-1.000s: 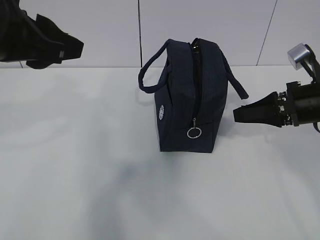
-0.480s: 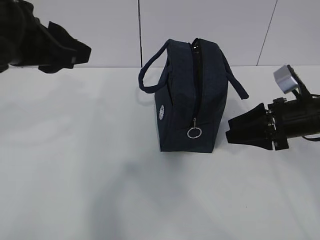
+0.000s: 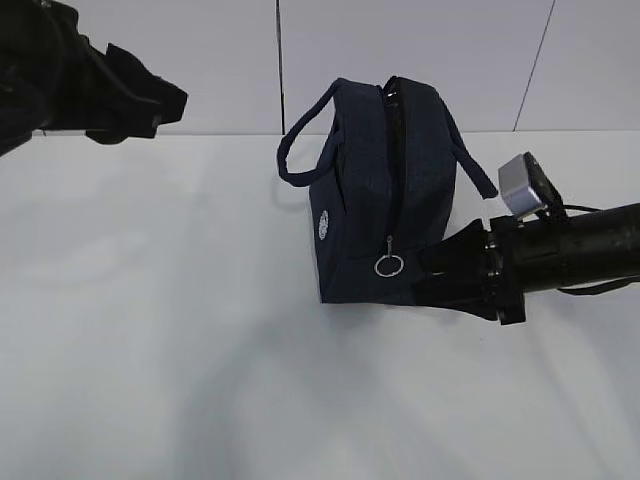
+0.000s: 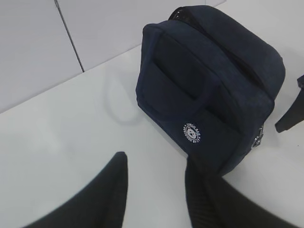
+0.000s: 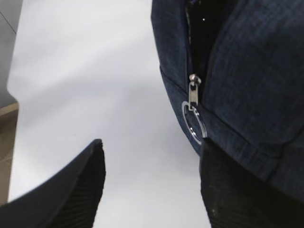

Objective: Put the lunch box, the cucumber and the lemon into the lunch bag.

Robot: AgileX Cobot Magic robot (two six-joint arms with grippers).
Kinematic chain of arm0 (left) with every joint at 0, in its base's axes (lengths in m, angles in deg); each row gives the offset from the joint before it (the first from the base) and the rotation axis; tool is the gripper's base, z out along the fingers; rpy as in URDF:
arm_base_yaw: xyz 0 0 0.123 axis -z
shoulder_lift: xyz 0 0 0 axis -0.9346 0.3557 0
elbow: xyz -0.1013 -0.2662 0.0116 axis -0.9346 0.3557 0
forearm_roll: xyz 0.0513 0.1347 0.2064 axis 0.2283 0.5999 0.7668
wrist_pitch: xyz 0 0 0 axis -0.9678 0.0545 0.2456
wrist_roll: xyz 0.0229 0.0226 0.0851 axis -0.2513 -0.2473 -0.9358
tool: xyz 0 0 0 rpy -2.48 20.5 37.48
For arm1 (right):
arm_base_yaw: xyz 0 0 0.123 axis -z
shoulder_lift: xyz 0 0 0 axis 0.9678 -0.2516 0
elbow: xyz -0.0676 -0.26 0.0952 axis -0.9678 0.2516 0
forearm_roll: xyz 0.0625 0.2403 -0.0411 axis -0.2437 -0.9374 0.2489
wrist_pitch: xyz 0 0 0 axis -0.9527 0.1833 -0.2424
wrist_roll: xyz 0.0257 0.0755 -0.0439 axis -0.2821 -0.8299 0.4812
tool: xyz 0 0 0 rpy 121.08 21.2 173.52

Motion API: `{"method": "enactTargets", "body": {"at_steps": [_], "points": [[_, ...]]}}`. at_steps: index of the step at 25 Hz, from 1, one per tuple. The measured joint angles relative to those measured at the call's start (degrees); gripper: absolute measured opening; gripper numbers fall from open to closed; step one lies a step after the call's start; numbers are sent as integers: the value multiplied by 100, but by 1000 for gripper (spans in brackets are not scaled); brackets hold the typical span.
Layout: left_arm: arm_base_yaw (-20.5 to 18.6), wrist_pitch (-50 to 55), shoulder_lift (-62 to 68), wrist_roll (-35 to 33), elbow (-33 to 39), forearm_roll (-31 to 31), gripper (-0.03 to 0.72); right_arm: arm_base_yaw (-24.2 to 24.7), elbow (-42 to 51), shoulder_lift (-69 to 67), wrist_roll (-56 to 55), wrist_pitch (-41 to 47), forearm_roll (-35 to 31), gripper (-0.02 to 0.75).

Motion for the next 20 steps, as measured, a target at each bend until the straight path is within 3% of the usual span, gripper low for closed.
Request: {"method": "enactTargets", "body": {"at_steps": [8,20], "points": [[0,-15,0,0,0,44,292,-100,0,-192,463,-245,-611,482],[0,-24,0,0,0,46,292,-411,0,-457,700,-243,-913,482]]}}
